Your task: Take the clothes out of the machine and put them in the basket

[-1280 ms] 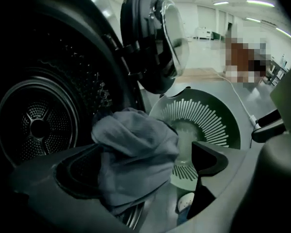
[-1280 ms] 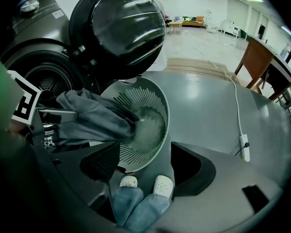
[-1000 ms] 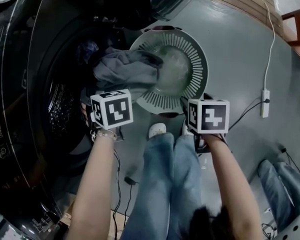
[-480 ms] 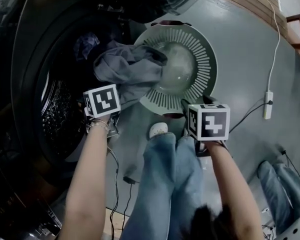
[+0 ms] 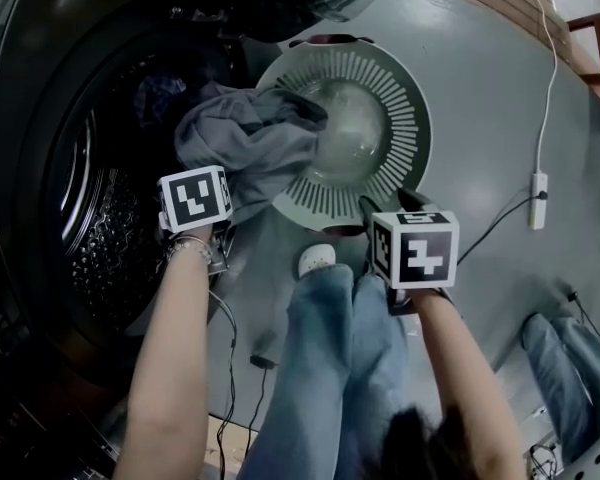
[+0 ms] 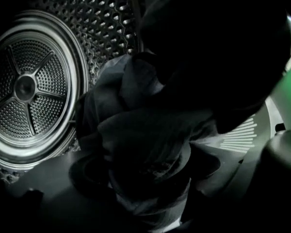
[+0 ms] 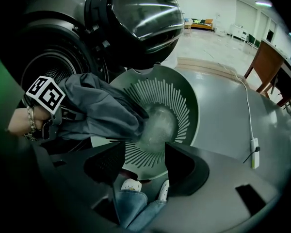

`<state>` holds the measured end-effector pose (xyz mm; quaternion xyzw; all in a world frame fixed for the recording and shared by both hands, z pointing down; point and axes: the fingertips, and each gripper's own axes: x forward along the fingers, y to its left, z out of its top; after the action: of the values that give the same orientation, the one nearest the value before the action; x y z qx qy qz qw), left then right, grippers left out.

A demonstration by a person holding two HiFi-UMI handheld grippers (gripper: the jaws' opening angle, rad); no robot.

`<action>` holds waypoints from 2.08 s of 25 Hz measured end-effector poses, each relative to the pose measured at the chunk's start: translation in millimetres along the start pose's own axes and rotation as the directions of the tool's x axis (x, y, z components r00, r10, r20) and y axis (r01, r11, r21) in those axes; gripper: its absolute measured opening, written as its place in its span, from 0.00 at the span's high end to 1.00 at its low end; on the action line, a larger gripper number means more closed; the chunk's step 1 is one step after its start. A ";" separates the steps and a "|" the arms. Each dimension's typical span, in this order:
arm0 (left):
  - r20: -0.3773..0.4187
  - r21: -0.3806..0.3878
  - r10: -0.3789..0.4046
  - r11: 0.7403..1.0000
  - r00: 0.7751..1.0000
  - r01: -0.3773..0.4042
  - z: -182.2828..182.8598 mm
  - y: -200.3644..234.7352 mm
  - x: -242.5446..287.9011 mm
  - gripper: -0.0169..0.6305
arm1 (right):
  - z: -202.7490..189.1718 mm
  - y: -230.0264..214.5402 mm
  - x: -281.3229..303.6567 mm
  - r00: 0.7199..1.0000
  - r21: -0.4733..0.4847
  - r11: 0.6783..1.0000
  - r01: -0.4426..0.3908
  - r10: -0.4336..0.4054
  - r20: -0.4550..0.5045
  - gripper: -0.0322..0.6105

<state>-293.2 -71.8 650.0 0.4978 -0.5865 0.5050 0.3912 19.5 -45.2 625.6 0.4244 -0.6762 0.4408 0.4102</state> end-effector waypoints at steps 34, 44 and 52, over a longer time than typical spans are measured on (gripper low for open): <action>0.336 -0.040 -0.615 0.748 0.713 0.663 94.1 -248.4 -134.7 0.67 | 2.0 -68.9 -40.9 0.998 0.122 0.992 0.044 -0.049 0.043 0.60; 0.282 0.127 -0.343 0.939 0.896 0.320 71.0 -177.3 -99.3 0.22 | 5.7 -55.7 -31.5 0.999 0.095 0.995 0.023 -0.026 0.035 0.60; 0.280 0.093 -0.136 0.989 0.950 0.114 56.4 -83.1 -72.3 0.22 | 0.3 -41.6 -15.6 1.000 0.050 0.999 0.005 -0.004 -0.004 0.60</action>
<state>-195.1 -113.1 586.9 0.6162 -0.5844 0.4240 0.3146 63.1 -52.6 621.3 0.4353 -0.6634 0.4573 0.4017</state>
